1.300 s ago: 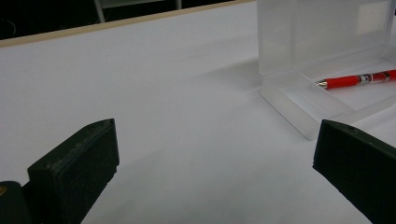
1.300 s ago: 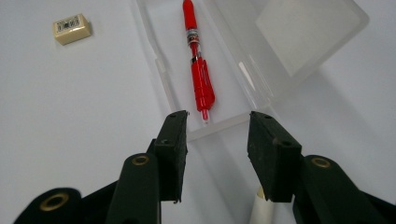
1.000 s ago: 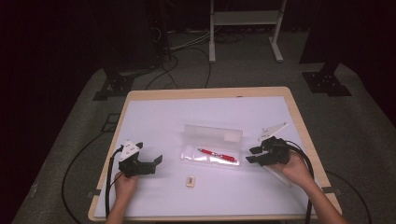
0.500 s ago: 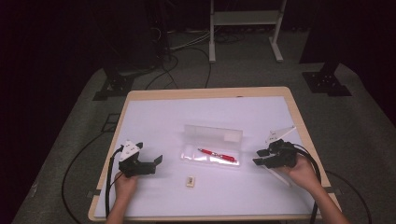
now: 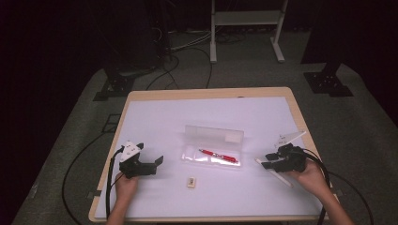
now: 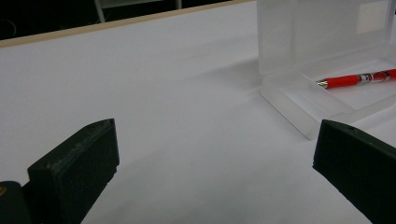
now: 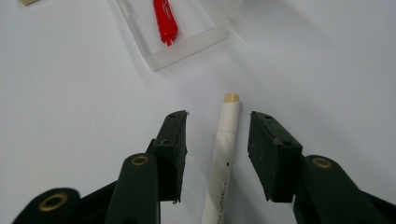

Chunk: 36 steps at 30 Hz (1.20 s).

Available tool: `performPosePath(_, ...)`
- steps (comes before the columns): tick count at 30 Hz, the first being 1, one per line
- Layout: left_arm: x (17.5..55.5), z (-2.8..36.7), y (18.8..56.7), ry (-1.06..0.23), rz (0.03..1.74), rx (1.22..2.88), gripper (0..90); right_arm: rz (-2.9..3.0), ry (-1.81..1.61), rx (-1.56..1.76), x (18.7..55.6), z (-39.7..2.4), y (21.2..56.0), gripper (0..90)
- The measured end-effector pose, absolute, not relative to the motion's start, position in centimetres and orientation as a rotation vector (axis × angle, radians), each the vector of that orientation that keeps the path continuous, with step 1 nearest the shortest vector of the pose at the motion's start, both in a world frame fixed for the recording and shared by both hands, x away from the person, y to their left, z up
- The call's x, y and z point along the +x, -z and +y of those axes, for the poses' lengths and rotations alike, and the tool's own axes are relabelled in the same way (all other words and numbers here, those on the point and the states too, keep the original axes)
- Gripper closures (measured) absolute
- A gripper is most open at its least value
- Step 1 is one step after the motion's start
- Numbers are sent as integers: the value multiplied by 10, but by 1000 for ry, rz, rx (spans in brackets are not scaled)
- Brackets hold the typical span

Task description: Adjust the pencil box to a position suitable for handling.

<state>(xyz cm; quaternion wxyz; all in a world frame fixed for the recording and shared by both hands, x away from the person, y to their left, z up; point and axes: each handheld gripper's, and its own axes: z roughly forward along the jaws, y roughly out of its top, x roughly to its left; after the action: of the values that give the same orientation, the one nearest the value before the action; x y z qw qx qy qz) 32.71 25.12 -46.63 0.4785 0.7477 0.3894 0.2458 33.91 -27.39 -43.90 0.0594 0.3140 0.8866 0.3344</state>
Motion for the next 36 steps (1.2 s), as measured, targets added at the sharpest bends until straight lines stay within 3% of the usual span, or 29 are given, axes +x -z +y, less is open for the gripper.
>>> performPosePath(36, 327, 252, 466, -596, 961, 1820, 0, 2668, -962, 1008, 315, -287, 458, 639)
